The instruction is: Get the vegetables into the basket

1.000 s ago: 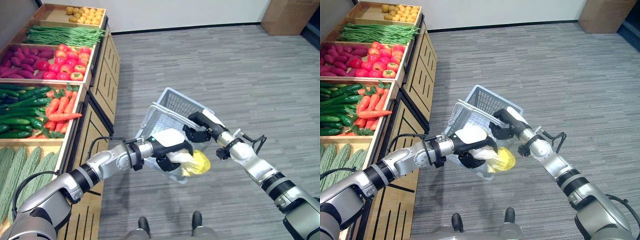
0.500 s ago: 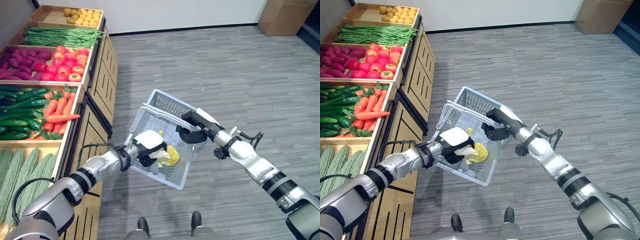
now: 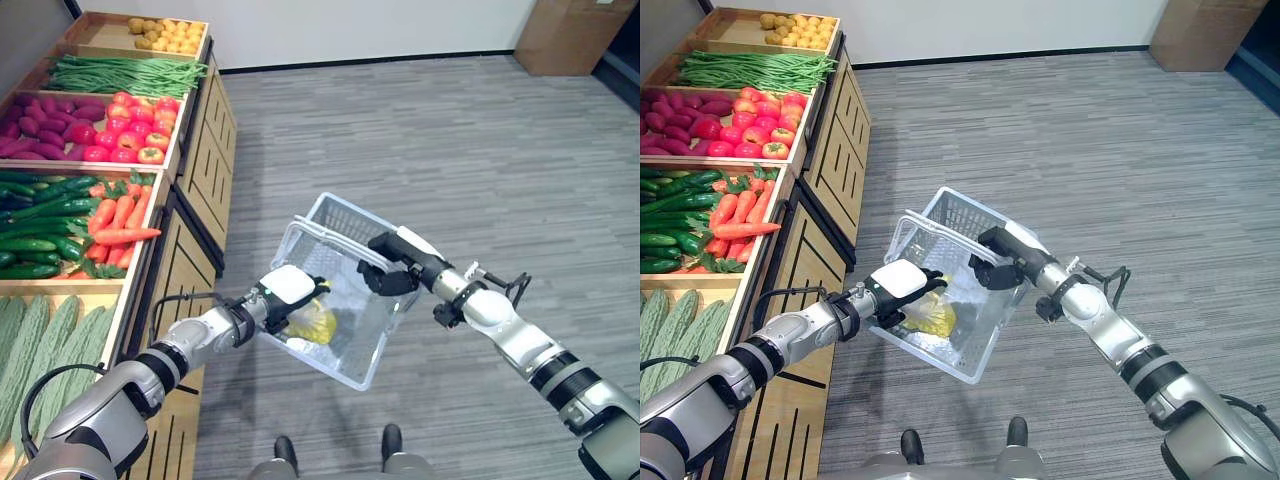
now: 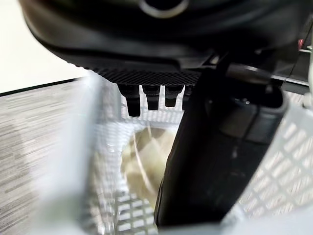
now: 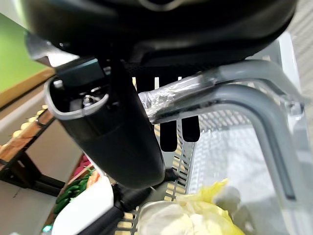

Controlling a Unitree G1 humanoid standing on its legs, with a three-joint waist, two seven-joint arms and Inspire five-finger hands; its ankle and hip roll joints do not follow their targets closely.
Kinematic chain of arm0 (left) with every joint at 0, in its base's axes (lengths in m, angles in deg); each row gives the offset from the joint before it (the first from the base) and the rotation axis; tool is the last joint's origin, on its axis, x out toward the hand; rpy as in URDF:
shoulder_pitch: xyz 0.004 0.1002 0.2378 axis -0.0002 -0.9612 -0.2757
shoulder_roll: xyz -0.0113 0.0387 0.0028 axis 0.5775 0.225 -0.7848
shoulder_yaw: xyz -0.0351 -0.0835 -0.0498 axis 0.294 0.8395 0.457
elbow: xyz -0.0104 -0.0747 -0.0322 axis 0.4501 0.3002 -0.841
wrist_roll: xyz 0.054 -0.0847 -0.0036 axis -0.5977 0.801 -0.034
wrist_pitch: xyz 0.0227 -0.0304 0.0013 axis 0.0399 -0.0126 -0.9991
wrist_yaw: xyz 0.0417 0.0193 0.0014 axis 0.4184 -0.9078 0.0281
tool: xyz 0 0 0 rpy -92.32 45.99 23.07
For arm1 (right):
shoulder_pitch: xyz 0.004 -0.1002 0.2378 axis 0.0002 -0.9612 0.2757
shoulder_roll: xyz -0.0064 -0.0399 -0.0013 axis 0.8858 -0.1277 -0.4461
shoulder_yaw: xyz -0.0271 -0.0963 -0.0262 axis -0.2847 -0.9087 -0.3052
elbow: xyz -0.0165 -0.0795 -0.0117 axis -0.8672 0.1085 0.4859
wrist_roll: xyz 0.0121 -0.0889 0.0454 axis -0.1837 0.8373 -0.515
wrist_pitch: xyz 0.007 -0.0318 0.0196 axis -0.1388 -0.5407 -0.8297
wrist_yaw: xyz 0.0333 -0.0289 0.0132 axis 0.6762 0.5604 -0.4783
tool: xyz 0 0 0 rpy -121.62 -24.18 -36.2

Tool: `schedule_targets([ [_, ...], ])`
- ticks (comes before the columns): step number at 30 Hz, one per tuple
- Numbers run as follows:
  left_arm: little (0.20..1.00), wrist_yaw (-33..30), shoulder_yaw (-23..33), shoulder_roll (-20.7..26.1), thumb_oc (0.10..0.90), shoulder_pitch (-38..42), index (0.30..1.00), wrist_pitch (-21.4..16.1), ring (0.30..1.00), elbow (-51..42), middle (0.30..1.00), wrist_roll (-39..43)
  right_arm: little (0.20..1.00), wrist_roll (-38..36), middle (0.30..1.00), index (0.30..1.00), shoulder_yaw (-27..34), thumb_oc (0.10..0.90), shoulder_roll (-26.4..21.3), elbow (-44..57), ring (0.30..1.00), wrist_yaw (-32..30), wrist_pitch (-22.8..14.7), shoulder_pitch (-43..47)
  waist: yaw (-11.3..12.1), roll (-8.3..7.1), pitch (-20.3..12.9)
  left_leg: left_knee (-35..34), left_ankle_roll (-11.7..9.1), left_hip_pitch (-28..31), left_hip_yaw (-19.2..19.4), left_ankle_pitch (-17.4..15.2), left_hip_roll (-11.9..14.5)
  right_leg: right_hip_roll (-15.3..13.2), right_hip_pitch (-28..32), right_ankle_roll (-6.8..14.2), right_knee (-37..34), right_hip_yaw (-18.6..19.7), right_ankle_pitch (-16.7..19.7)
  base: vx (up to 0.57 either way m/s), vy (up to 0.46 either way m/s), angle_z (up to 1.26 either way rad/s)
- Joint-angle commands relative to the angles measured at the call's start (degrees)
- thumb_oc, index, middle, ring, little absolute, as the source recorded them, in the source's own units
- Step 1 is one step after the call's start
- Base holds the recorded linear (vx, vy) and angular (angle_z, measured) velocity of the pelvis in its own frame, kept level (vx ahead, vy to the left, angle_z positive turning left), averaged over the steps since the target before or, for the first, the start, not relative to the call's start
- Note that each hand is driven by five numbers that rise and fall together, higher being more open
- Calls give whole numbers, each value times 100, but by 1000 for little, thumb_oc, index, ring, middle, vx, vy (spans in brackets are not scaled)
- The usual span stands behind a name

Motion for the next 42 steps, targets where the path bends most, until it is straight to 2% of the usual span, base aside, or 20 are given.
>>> schedule_targets([
  [1,1000,-415,335,-183,900,470,1000,-176,1000,-199,1000,443,300,-312,300,300,986,400,247,237,300,-524,-766,540,74,-194,-434,2,-446,96,-295,-239,184,-289,355,335,-1,-11,-517,3,-4,3],
  [5,1000,-270,511,-307,900,214,1000,-340,1000,-682,1000,938,300,-131,300,300,1180,400,407,17,300,-626,-699,252,91,-200,-430,2,-432,85,-338,-241,175,-298,367,329,-1,-42,-518,0,0,0],
  [7,1000,134,830,-302,900,-239,1000,-546,1000,-1323,1000,1847,300,42,300,300,1396,400,490,-185,300,-704,-626,-9,139,-207,-418,2,-418,69,-374,-239,168,-302,376,318,-1,-52,-520,0,0,0],
  [8,1000,185,848,-275,900,-261,1000,-533,1000,-1373,1000,1889,300,48,300,300,1392,400,495,-181,300,-706,-627,-21,135,-208,-428,2,-418,69,-374,-240,168,-302,377,318,-1,-52,-521,0,0,0],
  [10,1000,754,1106,-249,900,-759,1000,-534,1000,-1839,1000,2876,300,217,300,300,1565,400,549,-387,300,-764,-542,-222,176,-202,-428,2,-405,59,-396,-239,163,-311,380,309,-1,-74,-518,5,5,2],
  [11,1000,1014,1319,-172,900,-1109,1000,-503,1000,-2184,1000,3739,300,271,300,300,1701,400,585,-497,300,-760,-489,-375,215,-189,-423,2,-397,55,-414,-228,156,-315,391,301,-1,-90,-512,13,14,4],
  [15,1000,1749,1464,4,900,-1697,1000,-381,1000,-2765,1000,5625,300,347,300,300,1932,400,632,-835,300,-806,-457,-607,247,-175,-419,2,-384,38,-463,-218,141,-323,405,288,-1,-124,-493,8,3,6],
  [16,1000,1774,1478,21,900,-1710,1000,-372,1000,-2784,1000,5656,300,348,300,300,1929,400,636,-834,300,-805,-460,-612,243,-178,-425,2,-384,38,-463,-219,141,-323,406,288,-1,-125,-494,-4,6,8],
  [19,1000,2308,1732,297,900,-2411,1000,-171,1000,-3186,1000,6909,300,485,300,300,2132,400,670,-1341,300,-863,-418,-887,293,-166,-401,2,-370,-3,-514,-200,110,-327,392,289,-1,-157,-471,-4,6,3],
  [21,1000,2441,1898,400,900,-2705,1000,-81,1000,-3137,1000,7213,300,594,300,300,2260,400,657,-1583,300,-892,-409,-1067,312,-170,-388,2,-368,-15,-535,-189,102,-328,390,290,-1,-178,-459,-4,4,2],
  [26,1000,2359,2513,410,900,-3426,1000,32,1000,-2846,1000,7099,300,936,300,300,2621,400,594,-1853,300,-969,-408,-1592,347,-185,-391,2,-363,-62,-597,-171,81,-342,390,299,-1,-235,-448,-3,4,10],
  [27,1000,2214,2836,225,900,-3732,1000,100,1000,-2426,1000,6924,300,933,300,300,2818,400,699,-2064,300,-1028,-384,-1800,376,-197,-383,2,-354,-83,-629,-164,72,-350,384,303,-1,-253,-444,-11,10,12],
  [31,1000,1997,3291,-205,900,-4108,1000,210,1000,-1540,1000,6568,300,699,300,300,3142,400,960,-2340,300,-1007,-364,-2180,380,-203,-380,2,-339,-119,-661,-154,60,-372,351,308,-1,-278,-432,-8,11,8],
  [33,1000,1689,3488,-483,900,-4115,1000,239,1000,-596,1000,5776,300,585,300,300,3250,400,1097,-2746,300,-954,-337,-2377,377,-217,-370,2,-335,-152,-671,-146,50,-377,334,311,-1,-284,-421,-11,10,5],
  [36,1000,1549,3572,-717,900,-4089,1000,286,1000,-30,1000,5637,300,550,300,300,3259,400,1166,-2748,300,-918,-330,-2465,364,-215,-362,2,-335,-173,-663,-139,45,-382,308,308,1,-280,-415,-7,3,3],
  [37,1000,1407,3643,-974,900,-3999,1000,375,1000,753,1000,5379,300,545,300,300,3263,400,1234,-2916,300,-913,-319,-2552,343,-215,-339,2,-332,-186,-665,-132,34,-375,290,299,10,-275,-407,0,0,0],
  [40,1000,1181,3613,-1062,900,-3892,1000,347,1000,1250,1000,4824,300,549,300,300,3254,400,1281,-3027,300,-912,-315,-2613,329,-214,-319,2,-335,-192,-660,-137,33,-375,286,296,14,-271,-412,0,0,0],
  [42,1000,1010,3728,-1374,900,-3746,1000,401,1000,2210,1000,4626,300,495,300,300,3205,400,1411,-3329,300,-926,-330,-2660,306,-215,-296,2,-335,-187,-642,-138,30,-376,275,290,26,-254,-417,0,0,0],
])
